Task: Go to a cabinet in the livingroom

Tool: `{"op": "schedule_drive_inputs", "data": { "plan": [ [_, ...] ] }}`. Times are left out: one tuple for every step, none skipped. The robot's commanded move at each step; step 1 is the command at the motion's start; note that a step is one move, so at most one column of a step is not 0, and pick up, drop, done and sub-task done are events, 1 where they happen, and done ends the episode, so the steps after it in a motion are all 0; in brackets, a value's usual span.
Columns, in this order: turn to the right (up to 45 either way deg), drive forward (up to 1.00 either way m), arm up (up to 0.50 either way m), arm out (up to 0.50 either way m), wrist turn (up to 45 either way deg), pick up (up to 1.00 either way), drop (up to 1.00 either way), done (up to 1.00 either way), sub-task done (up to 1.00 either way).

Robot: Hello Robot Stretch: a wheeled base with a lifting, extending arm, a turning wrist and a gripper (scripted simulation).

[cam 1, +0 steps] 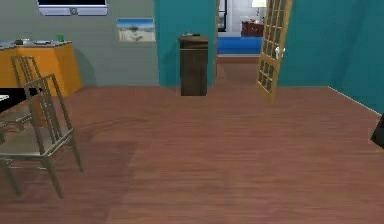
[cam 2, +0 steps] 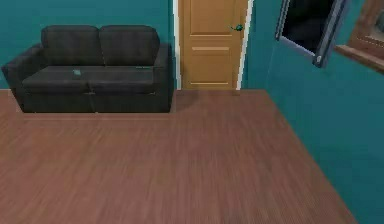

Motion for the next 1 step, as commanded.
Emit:
{"op": "schedule_drive_inputs", "data": {
  "plan": [
    [0.0, 1.0, 0.0, 0.0, 0.0, 0.0, 0.0, 0.0, 0.0]
  ]
}}
